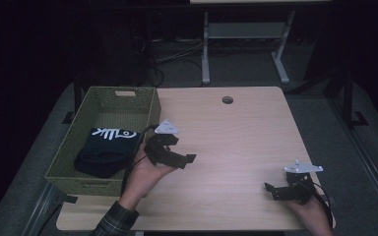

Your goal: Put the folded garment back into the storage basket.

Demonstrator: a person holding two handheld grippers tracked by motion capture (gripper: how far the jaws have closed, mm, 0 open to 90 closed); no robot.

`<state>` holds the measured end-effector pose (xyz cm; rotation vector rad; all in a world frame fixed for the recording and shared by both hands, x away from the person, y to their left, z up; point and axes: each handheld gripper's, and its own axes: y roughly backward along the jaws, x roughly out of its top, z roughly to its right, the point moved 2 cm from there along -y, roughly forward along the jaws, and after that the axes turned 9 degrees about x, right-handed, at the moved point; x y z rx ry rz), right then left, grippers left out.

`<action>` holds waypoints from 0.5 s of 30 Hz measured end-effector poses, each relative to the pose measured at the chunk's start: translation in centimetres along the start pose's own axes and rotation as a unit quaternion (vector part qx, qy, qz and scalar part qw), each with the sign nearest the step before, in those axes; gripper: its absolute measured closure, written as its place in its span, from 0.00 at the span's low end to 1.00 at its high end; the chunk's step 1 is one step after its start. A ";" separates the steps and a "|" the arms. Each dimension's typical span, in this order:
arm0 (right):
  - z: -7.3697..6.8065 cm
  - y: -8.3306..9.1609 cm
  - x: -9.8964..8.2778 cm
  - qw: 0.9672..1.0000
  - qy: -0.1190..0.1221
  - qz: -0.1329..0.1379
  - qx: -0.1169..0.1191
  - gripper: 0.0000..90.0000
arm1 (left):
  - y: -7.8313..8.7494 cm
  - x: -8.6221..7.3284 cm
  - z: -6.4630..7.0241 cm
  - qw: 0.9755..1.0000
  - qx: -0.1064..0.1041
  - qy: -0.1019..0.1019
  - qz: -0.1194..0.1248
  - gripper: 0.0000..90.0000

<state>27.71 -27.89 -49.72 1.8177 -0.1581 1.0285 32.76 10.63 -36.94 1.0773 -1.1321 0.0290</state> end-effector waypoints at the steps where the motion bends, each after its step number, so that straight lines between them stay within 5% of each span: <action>1: 0.0 0.0 0.0 1.000 0.000 0.000 0.000 0.03 | -0.8 -0.4 0.7 1.000 -0.006 -0.006 0.001 0.15; 15: 0.0 0.0 0.0 1.000 -0.001 -0.001 -0.001 0.03 | -4.8 -3.7 2.4 0.999 0.021 -0.042 -0.004 0.16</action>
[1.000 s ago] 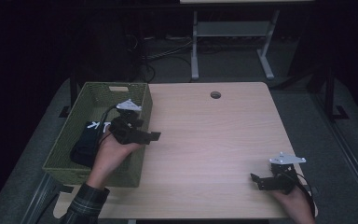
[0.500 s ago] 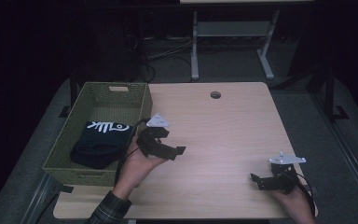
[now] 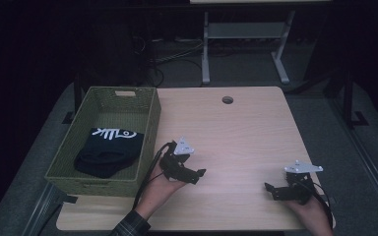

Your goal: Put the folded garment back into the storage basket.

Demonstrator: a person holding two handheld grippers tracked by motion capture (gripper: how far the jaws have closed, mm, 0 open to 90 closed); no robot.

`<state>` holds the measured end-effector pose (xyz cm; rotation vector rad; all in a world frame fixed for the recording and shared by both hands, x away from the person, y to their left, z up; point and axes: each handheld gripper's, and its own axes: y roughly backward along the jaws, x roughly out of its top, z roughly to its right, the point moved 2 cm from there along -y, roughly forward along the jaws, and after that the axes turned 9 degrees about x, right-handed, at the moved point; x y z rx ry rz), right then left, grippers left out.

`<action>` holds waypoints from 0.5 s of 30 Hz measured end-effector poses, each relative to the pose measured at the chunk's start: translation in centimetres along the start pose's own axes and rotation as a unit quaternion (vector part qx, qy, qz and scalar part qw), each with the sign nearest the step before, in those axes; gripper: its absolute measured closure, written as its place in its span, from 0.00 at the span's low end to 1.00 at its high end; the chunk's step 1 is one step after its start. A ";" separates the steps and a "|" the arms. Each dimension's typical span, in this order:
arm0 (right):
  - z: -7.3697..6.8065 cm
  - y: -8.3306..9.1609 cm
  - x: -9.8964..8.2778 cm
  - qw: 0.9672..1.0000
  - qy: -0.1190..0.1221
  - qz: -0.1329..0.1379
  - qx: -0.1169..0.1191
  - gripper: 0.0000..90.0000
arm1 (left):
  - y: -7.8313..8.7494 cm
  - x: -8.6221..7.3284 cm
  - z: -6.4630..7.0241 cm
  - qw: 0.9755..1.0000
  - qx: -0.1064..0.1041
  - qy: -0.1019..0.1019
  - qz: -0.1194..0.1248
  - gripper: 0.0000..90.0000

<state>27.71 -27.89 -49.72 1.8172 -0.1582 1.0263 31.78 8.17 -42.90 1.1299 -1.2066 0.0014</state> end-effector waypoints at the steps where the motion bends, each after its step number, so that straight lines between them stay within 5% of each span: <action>1: 0.0 0.0 0.0 1.000 0.000 0.000 0.000 0.03 | -0.4 -0.4 0.0 1.000 0.001 -0.001 -0.002 0.16; 15: 0.0 0.0 0.0 1.000 0.000 0.000 0.000 0.03 | -3.7 -4.6 -0.1 0.999 0.006 -0.011 -0.030 0.15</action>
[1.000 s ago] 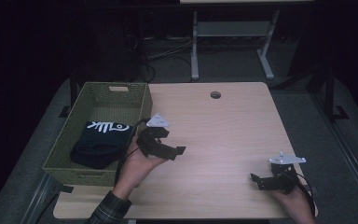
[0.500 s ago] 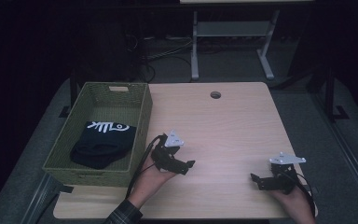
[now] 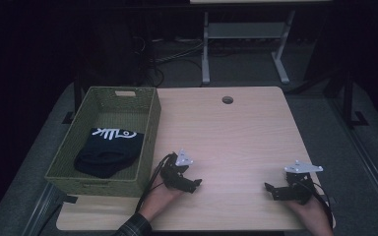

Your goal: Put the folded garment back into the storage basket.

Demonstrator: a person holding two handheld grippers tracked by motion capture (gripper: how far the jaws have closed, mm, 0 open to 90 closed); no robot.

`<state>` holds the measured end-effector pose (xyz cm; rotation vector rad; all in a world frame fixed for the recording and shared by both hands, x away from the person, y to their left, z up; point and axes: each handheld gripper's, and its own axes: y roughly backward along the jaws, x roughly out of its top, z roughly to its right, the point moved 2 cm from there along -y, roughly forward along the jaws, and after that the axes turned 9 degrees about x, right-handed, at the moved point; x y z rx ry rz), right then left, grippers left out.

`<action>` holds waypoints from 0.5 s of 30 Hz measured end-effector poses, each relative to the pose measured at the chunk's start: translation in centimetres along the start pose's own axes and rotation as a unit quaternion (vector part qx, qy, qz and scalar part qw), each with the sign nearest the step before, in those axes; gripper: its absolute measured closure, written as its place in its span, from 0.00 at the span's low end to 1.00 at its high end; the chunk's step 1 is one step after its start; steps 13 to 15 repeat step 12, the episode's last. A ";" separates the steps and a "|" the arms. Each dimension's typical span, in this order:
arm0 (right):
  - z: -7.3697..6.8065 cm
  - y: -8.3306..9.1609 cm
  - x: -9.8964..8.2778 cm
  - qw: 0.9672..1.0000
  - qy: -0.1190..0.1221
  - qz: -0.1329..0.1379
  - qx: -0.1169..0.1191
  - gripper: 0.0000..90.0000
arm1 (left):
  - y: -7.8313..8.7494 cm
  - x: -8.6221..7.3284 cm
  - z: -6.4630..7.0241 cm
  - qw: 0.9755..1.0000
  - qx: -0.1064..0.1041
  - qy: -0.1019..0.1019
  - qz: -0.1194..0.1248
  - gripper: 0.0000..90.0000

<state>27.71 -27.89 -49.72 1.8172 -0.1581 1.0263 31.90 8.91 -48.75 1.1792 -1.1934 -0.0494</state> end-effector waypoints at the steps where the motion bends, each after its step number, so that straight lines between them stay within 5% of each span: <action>1: 0.0 0.0 0.0 1.000 0.000 0.000 0.000 0.03 | -0.1 -0.1 0.1 1.000 0.006 -0.002 0.006 0.15; 4: 0.0 0.0 0.0 1.000 0.000 0.000 0.000 0.03 | -0.1 -0.4 0.0 1.000 0.005 0.002 0.024 0.15; 15: 0.0 0.0 0.0 1.000 0.001 0.000 0.000 0.03 | -0.1 -0.4 -0.1 1.000 0.007 0.002 0.021 0.15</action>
